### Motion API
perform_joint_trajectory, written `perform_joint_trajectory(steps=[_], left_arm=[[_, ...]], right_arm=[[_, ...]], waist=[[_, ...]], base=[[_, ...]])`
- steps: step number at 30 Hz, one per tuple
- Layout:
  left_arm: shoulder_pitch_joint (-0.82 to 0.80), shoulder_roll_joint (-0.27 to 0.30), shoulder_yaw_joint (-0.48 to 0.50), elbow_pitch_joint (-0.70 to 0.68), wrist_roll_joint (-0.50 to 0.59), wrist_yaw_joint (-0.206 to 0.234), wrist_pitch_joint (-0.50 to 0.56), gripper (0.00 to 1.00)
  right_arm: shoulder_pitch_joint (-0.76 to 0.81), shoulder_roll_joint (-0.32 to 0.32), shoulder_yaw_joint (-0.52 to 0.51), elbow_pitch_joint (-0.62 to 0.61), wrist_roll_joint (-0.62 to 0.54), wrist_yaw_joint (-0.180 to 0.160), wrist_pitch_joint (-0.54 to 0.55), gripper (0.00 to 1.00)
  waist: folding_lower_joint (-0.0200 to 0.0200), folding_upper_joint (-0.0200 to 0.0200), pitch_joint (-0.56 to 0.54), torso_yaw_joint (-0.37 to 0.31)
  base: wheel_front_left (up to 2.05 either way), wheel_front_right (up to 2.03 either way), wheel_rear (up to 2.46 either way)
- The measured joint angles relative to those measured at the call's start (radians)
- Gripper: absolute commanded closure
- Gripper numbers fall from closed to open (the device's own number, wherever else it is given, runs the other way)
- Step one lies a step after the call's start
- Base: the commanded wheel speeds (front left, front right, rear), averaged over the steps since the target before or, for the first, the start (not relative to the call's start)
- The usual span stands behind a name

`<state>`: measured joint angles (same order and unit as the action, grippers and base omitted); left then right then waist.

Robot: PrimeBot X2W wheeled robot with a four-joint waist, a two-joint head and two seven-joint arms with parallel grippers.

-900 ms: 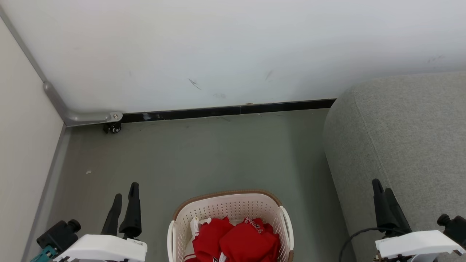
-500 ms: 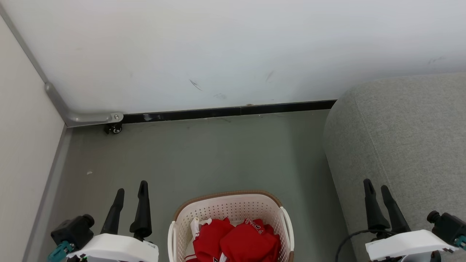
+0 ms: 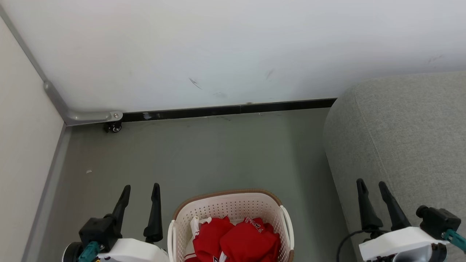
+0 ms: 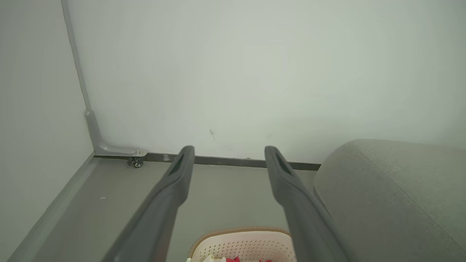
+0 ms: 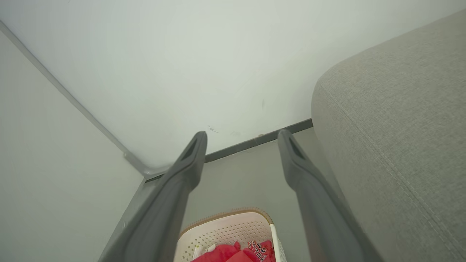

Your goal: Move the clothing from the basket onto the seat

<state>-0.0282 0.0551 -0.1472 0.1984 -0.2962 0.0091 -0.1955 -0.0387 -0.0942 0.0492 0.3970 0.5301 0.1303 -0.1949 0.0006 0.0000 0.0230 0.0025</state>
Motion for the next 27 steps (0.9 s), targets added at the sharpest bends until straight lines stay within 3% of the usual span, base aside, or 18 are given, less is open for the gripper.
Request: perform_joint_trajectory(steps=[14,27], left_arm=[[0.000,0.001,-0.029,0.029,0.217,0.036,-0.052,0.00],[0.000,-0.001,-0.005,0.072,0.211,0.063,-0.052,0.00]], right_arm=[[-0.026,0.029,-0.019,0.026,-0.243,0.000,0.000,0.00],[-0.026,0.032,-0.020,0.030,-0.258,0.000,0.008,0.00]], waist=[[-0.0001,0.0000,0.008,0.001],[-0.0001,0.0000,0.003,0.001]], base=[[0.00,0.00,0.00],[0.00,0.00,0.00]])
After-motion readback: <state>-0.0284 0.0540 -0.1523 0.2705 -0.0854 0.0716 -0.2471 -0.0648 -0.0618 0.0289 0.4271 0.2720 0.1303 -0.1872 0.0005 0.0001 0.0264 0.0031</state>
